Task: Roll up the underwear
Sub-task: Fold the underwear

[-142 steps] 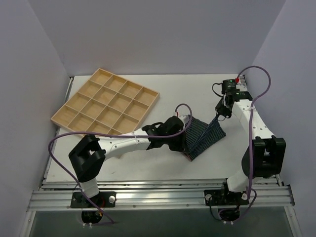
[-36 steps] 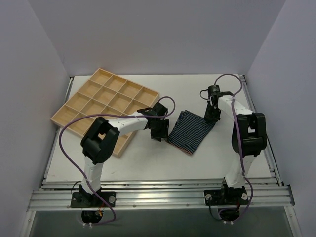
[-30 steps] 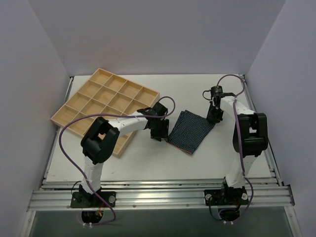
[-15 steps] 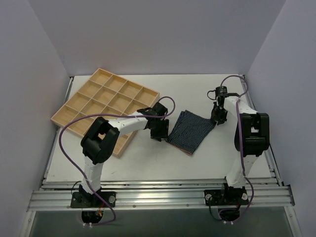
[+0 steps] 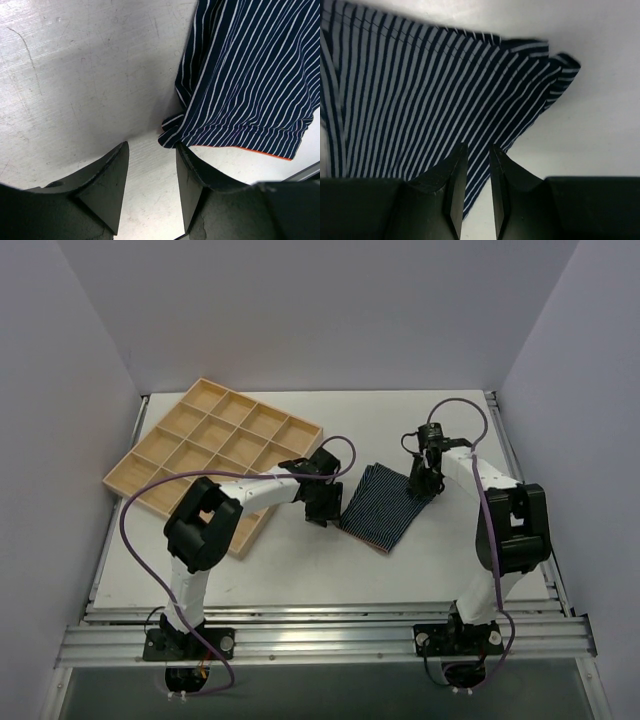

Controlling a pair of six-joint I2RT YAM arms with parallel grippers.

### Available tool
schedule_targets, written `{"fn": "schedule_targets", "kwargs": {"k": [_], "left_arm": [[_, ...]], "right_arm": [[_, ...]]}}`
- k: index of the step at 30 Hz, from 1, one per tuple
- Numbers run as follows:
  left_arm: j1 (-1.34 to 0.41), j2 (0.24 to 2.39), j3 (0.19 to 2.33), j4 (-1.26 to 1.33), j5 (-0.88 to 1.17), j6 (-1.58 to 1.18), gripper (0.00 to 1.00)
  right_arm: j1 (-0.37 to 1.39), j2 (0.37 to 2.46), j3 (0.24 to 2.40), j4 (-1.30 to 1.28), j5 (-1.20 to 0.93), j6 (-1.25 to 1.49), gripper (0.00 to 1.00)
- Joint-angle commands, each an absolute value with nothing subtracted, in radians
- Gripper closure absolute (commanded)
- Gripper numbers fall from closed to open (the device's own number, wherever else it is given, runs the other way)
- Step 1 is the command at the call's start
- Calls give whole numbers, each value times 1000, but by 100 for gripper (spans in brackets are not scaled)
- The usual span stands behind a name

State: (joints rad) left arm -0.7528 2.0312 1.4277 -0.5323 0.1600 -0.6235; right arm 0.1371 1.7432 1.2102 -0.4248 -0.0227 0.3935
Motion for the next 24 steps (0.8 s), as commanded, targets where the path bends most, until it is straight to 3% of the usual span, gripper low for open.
{"fn": "schedule_targets", "kwargs": {"k": [1,10,17,24], "left_arm": [[-765,2051,1407,-598,124,-618,48],[-770,2045,1390,-577,135,-637,48],[-772,2043,1404,-575,138,-630,48],[-775,2045,1394,-568,144,-638,48]], "right_arm": [[140,1735,1143,-433,-20,433,80],[150,1783,1135,-429,-3,410,80],[228,1645,1243,-557,11,405,80],[344,1514,1010,-445,-118,514,80]]}}
